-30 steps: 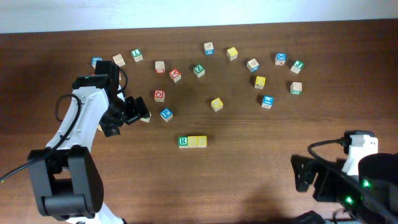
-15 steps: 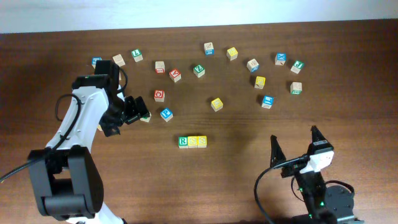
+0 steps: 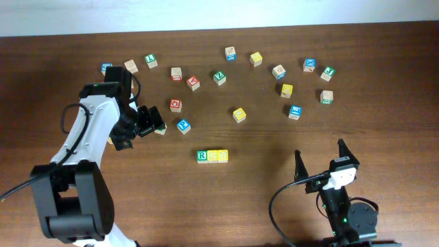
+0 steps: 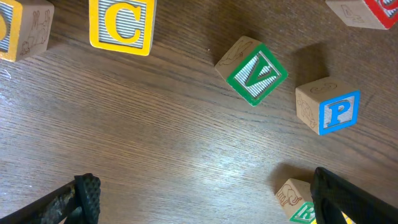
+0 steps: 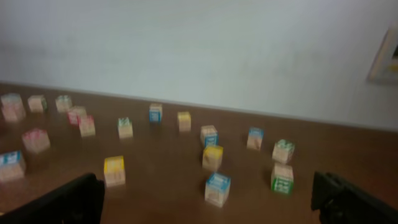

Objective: Spell out RSS

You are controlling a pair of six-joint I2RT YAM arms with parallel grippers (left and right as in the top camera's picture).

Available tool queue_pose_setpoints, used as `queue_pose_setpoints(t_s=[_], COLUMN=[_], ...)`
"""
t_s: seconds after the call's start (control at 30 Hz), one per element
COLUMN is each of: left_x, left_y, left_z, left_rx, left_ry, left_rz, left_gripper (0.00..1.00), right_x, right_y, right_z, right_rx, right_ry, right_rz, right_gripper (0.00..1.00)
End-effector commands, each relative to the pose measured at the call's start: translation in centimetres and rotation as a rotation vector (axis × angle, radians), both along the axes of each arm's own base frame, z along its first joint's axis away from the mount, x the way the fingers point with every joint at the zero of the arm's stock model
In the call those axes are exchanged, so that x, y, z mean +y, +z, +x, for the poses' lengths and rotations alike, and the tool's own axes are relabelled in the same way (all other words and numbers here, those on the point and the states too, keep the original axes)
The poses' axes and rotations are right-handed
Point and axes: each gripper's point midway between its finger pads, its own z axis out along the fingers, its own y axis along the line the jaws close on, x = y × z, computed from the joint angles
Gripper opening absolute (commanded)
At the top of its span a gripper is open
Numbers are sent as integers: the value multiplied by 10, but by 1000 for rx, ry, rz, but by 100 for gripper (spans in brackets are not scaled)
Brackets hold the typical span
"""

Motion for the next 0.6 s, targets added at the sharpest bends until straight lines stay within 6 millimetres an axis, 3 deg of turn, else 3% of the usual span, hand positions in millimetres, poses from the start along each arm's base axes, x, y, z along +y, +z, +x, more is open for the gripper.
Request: queue_pose_setpoints(t_s=[0.0,0.13,0.57], left_x=[1,1,1], left_y=[8,8,8], left_z=[3,3,3], left_rx=[-25,-25,-25], left_ry=[-4,-4,-4], left_rz=[5,5,5], left_gripper=[99,99,99], right_x=[-2,-21,-18], right_y=[-17,-20,-19], right_z=[-1,1,1], right_rx=[62,85,69], right_ry=[-3,-120,-95], right_rz=[-15,88,-42], right_gripper=[98,98,98])
